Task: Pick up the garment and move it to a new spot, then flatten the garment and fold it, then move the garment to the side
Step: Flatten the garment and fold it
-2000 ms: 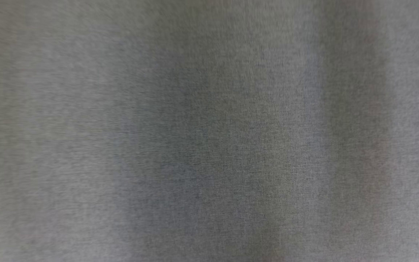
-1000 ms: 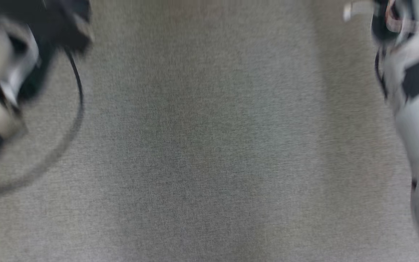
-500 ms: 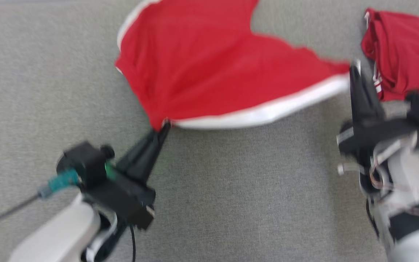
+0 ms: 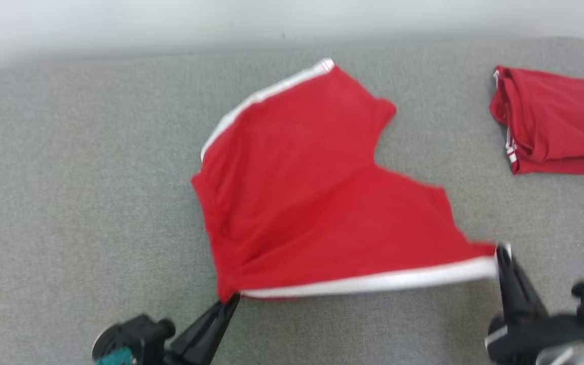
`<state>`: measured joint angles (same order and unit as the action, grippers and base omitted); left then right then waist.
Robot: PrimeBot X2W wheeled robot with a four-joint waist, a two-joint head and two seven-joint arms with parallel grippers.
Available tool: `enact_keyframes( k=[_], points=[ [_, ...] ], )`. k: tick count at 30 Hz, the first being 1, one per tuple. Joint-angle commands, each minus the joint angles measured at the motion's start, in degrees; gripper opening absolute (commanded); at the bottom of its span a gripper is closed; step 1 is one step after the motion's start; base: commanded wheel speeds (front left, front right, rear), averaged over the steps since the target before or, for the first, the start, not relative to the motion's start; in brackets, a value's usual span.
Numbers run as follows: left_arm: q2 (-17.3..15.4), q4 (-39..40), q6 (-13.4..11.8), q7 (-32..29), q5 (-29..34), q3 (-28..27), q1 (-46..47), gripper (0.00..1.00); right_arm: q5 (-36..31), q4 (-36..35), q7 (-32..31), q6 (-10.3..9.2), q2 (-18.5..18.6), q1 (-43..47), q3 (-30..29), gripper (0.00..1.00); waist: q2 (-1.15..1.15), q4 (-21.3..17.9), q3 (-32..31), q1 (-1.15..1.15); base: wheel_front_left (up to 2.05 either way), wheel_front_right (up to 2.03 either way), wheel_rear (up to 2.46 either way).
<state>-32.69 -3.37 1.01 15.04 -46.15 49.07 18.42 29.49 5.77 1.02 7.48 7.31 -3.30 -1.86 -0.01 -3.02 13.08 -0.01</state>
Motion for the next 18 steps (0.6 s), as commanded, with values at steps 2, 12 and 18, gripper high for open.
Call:
enact_keyframes(
  k=[2, 12, 18],
  points=[
    [-0.26, 0.00, 0.04, 0.18, 0.73, -0.85, -2.33, 0.00, -0.60, -1.92, -0.70, 0.00, -0.77, 2.98, -0.69, 0.00, 0.01, 0.39, -1.89, 0.01, 0.00, 0.00, 0.00],
    [0.03, 0.08, 1.40, 0.18, 3.04, -2.86, -10.76, 0.00, -2.09, -10.71, -3.17, 0.00, -4.02, 16.98, -4.56, 0.00, 0.01, 1.65, -5.50, 0.01, 0.00, 0.00, 0.00],
    [2.05, 0.62, 2.27, 0.18, 5.30, -3.43, -10.70, 0.00, -2.71, -12.36, -3.83, 0.00, -4.33, 15.32, -5.72, 0.00, 0.01, 2.38, -5.37, 0.01, 0.00, 0.00, 0.00]
  ],
)
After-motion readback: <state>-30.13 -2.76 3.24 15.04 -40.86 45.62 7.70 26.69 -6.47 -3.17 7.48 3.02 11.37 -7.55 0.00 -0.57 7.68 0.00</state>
